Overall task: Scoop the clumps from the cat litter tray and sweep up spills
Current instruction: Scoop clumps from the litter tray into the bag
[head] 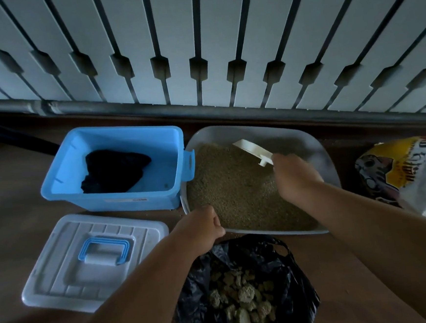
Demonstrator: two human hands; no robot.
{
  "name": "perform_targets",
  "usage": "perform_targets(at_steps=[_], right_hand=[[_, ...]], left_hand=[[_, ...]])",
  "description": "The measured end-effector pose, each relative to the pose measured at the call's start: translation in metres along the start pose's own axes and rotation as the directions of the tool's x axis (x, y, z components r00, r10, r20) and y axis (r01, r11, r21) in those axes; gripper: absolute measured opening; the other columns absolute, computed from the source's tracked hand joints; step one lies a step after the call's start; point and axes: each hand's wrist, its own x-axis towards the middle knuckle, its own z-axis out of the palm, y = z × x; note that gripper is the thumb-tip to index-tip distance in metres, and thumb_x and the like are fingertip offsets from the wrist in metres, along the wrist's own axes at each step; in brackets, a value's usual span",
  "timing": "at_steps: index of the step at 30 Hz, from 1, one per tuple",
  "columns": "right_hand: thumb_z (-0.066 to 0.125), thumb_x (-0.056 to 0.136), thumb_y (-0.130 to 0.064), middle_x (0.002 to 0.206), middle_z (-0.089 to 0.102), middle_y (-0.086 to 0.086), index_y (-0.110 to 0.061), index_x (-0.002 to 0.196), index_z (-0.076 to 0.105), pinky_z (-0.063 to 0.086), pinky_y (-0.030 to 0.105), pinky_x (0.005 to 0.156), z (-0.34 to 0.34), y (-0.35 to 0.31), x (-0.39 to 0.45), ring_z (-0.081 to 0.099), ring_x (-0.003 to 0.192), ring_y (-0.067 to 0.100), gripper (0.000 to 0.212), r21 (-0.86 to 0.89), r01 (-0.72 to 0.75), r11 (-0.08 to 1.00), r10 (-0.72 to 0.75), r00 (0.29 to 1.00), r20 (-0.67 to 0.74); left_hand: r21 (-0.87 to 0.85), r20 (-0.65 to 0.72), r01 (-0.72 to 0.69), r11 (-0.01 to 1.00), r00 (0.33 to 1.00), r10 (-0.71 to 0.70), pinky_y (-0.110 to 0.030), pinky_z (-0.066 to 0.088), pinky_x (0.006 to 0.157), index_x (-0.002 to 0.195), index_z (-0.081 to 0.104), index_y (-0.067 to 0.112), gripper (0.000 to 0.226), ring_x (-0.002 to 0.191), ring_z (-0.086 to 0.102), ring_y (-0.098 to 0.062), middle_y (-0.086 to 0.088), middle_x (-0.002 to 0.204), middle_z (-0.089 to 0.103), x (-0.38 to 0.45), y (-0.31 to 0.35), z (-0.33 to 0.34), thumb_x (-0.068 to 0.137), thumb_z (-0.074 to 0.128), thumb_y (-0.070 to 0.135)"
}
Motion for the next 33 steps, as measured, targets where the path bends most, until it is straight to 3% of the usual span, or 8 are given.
perform_targets(at_steps=[3, 10, 14, 16, 19, 25, 29, 33], right_hand=[[0.044, 0.101, -0.015, 0.105, 0.060, 0.010, -0.013, 0.129, 0.058, 0.050, 0.034, 0.069, 0.002, -0.017, 0.008, 0.061, 0.088, 0.023, 0.031, -0.041, 0.041, 0.998, -0.041, 0.999, 0.007], [0.041, 0.099, -0.011, 0.118, 0.057, 0.012, -0.014, 0.138, 0.054, 0.041, 0.034, 0.066, -0.001, -0.078, -0.001, 0.057, 0.088, 0.025, 0.041, -0.158, 0.340, 0.927, -0.317, 0.936, 0.150], [0.044, 0.098, -0.014, 0.082, 0.043, -0.007, -0.026, 0.134, 0.059, 0.030, 0.027, 0.050, -0.022, -0.051, -0.015, 0.043, 0.064, 0.009, 0.040, -0.239, 0.469, 0.850, -0.427, 0.880, 0.207], [0.045, 0.099, -0.017, 0.078, 0.043, -0.012, -0.032, 0.131, 0.060, 0.036, 0.026, 0.053, -0.033, -0.036, -0.025, 0.045, 0.065, 0.007, 0.039, -0.264, 0.497, 0.826, -0.442, 0.863, 0.243], [0.048, 0.099, -0.020, 0.089, 0.063, -0.012, -0.034, 0.123, 0.065, 0.050, 0.027, 0.069, -0.052, -0.011, -0.033, 0.058, 0.078, 0.007, 0.033, -0.226, 0.438, 0.870, -0.381, 0.889, 0.254], [0.049, 0.102, -0.032, 0.080, 0.064, -0.009, -0.035, 0.106, 0.069, 0.041, 0.029, 0.061, -0.068, 0.031, -0.037, 0.058, 0.073, 0.008, 0.021, 0.055, 0.220, 0.974, -0.226, 0.964, 0.143], [0.049, 0.100, -0.040, 0.087, 0.064, -0.007, -0.032, 0.101, 0.069, 0.051, 0.035, 0.071, -0.064, 0.049, -0.029, 0.059, 0.080, 0.012, 0.021, 0.010, 0.093, 0.996, -0.093, 0.995, 0.027], [0.051, 0.101, -0.037, 0.082, 0.066, -0.002, -0.025, 0.090, 0.074, 0.047, 0.033, 0.066, -0.068, 0.058, -0.023, 0.061, 0.077, 0.017, 0.028, -0.024, 0.043, 0.999, -0.041, 0.996, 0.084]], left_hand=[[-0.011, 0.006, -0.009, 1.000, 1.000, 0.009, -0.032, 0.047, 0.075, 0.092, 0.056, 0.024, 0.012, 0.088, 0.060, -0.015, 0.005, 0.091, 0.062, 0.001, -0.001, 0.000, 0.093, 0.064, 0.034], [-0.014, 0.022, 0.011, 1.000, 1.000, -0.011, -0.030, 0.040, 0.069, 0.099, 0.058, 0.018, 0.015, 0.093, 0.060, -0.020, -0.003, 0.100, 0.064, 0.004, 0.003, -0.001, 0.094, 0.064, 0.031], [-0.002, 0.044, 0.017, 1.000, 0.999, -0.016, -0.030, 0.041, 0.069, 0.100, 0.058, 0.018, 0.014, 0.091, 0.060, -0.019, -0.001, 0.096, 0.062, 0.004, 0.002, -0.002, 0.095, 0.063, 0.031], [-0.005, 0.040, 0.013, 1.000, 0.999, -0.013, -0.031, 0.043, 0.070, 0.100, 0.058, 0.019, 0.014, 0.090, 0.060, -0.018, -0.001, 0.095, 0.062, 0.002, 0.002, -0.002, 0.095, 0.062, 0.031], [0.012, 0.020, 0.007, 1.000, 1.000, -0.007, -0.031, 0.043, 0.070, 0.099, 0.058, 0.020, 0.012, 0.090, 0.060, -0.018, 0.000, 0.096, 0.063, 0.000, 0.003, 0.000, 0.096, 0.061, 0.031], [0.027, -0.016, 0.032, 0.999, 0.999, -0.032, -0.031, 0.043, 0.069, 0.097, 0.056, 0.023, 0.013, 0.088, 0.059, -0.017, 0.003, 0.092, 0.060, -0.004, 0.004, 0.001, 0.096, 0.062, 0.034], [0.060, -0.057, 0.066, 0.996, 0.996, -0.062, -0.031, 0.046, 0.072, 0.100, 0.058, 0.023, 0.015, 0.091, 0.061, -0.017, 0.003, 0.096, 0.063, -0.005, 0.007, 0.002, 0.094, 0.062, 0.036], [0.095, -0.088, 0.091, 0.991, 0.993, -0.083, -0.034, 0.049, 0.077, 0.102, 0.058, 0.022, 0.020, 0.094, 0.061, -0.019, 0.002, 0.097, 0.063, -0.008, 0.012, 0.001, 0.094, 0.061, 0.041]])
